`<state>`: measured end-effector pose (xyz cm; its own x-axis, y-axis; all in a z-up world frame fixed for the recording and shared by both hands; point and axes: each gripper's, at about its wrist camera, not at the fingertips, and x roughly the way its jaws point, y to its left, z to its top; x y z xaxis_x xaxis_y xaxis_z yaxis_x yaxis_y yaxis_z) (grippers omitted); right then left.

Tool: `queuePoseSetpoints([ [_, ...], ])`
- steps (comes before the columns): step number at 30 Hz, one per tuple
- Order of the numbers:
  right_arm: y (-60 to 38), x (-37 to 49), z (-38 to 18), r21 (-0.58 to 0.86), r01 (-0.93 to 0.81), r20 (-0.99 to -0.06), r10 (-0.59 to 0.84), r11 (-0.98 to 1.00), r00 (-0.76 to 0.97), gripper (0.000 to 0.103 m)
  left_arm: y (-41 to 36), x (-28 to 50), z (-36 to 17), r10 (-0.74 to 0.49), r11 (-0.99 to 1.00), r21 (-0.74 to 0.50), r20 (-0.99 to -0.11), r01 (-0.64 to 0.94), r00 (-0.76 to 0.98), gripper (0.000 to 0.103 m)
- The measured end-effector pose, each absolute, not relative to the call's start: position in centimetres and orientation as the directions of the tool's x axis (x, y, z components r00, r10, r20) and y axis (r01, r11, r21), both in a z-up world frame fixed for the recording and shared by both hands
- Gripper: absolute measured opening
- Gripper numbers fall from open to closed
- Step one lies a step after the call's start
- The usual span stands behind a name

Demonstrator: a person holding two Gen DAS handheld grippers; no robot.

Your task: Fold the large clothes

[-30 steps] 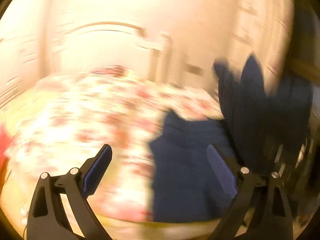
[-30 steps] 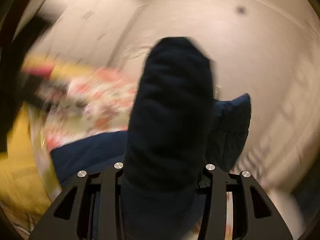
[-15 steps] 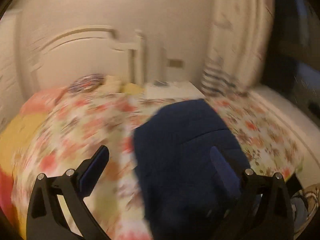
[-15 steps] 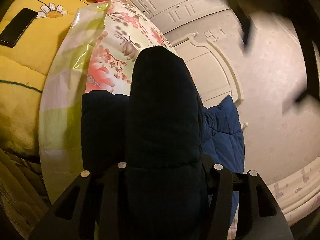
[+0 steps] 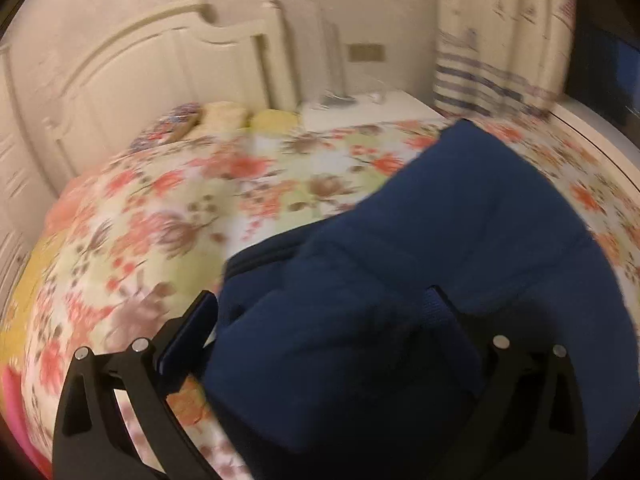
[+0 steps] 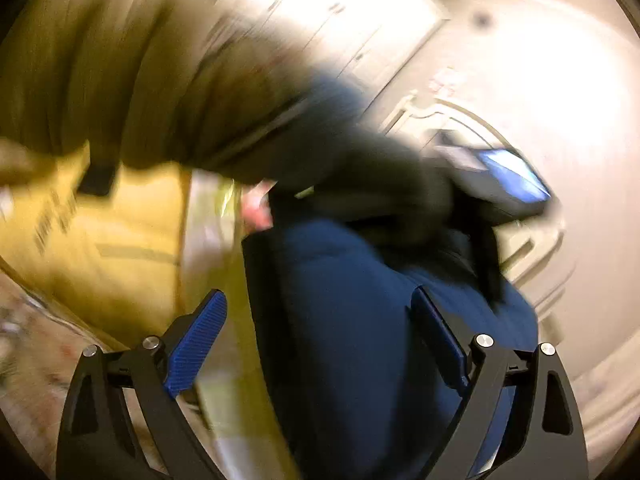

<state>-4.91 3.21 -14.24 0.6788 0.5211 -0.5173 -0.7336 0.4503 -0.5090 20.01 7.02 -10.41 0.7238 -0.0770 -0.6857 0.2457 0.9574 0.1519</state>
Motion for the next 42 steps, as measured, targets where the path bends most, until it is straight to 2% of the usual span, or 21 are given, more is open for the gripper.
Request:
queuePoseSetpoints([
  [3,-2.0,-2.9,-10.6,-0.352,-0.708,-0.445,0.556,0.612,0.702,0.087,8.2,19.7,-10.9,-0.071,0.972,0.119,-0.668,0.201,0.741,0.101],
  [7,-8.2,2.2,-7.2,-0.166,-0.605,-0.393,0.511,0.779,0.765,0.087,8.4,19.7,-10.8,-0.052,0.975,0.128,-0.656,0.179,0.753,0.101],
  [9,-10.3,6.4,-6.2,-0.094,-0.533,-0.405,0.457,0.841,0.792,0.080,8.3,19.7,-10.6,-0.029,0.974,0.153,-0.643,0.166,0.765,0.101],
  [13,-11.0,13.6,-6.0,-0.043,-0.445,-0.475,0.374,0.895,0.797,0.052,8.3,19.3,-10.5,0.009,0.975,0.180,-0.619,0.130,0.785,0.101],
  [14,-10.8,15.2,-6.0,-0.051,-0.427,-0.492,0.350,0.903,0.797,0.048,8.4,19.4,-10.6,0.008,0.976,0.175,-0.619,0.128,0.785,0.101],
  [19,-6.0,21.8,-6.3,-0.179,-0.409,-0.531,0.262,0.895,0.806,0.047,9.2,19.6,-10.7,-0.013,0.983,0.136,-0.631,0.126,0.776,0.101],
  [20,-5.0,23.2,-7.5,-0.213,-0.405,-0.570,0.224,0.889,0.791,0.047,9.3,19.6,-10.8,-0.015,0.984,0.130,-0.631,0.125,0.775,0.101],
  [22,-3.3,26.6,-12.1,-0.268,-0.438,-0.720,0.124,0.858,0.683,0.048,9.6,19.7,-10.8,-0.004,0.987,0.122,-0.633,0.105,0.774,0.101],
  [24,-3.8,27.7,-13.0,-0.199,-0.444,-0.758,0.150,0.874,0.635,0.048,9.8,20.0,-11.2,-0.004,0.988,0.113,-0.647,0.101,0.762,0.101],
  [28,-3.8,26.9,-11.3,-0.239,-0.454,-0.754,0.131,0.858,0.644,0.048,10.2,20.0,-11.3,-0.013,0.991,0.093,-0.648,0.096,0.762,0.101],
  [32,-5.4,26.3,-8.9,-0.200,-0.352,-0.669,0.135,0.914,0.731,0.048,10.3,19.6,-11.2,0.015,0.992,0.105,-0.630,0.066,0.776,0.101],
  [34,-4.9,27.6,-12.9,-0.242,-0.387,-0.758,0.076,0.890,0.648,0.048,10.3,19.4,-11.1,0.031,0.992,0.114,-0.622,0.051,0.782,0.101],
  [35,-5.0,27.7,-14.1,-0.223,-0.403,-0.767,0.095,0.887,0.635,0.049,10.3,19.4,-11.1,0.044,0.992,0.121,-0.622,0.041,0.782,0.101],
  [37,-5.1,27.6,-13.8,-0.225,-0.394,-0.762,0.091,0.891,0.641,0.049,10.4,19.4,-11.1,0.050,0.992,0.122,-0.619,0.033,0.784,0.101],
  [39,-4.3,27.3,-13.4,-0.291,-0.396,-0.755,0.045,0.871,0.654,0.048,10.4,19.1,-11.0,0.070,0.991,0.133,-0.607,0.015,0.791,0.101],
  [42,-3.1,26.4,-11.6,-0.354,-0.385,-0.736,0.000,0.852,0.677,0.048,10.4,17.4,-9.5,0.204,0.966,0.247,-0.561,-0.073,0.802,0.101],
])
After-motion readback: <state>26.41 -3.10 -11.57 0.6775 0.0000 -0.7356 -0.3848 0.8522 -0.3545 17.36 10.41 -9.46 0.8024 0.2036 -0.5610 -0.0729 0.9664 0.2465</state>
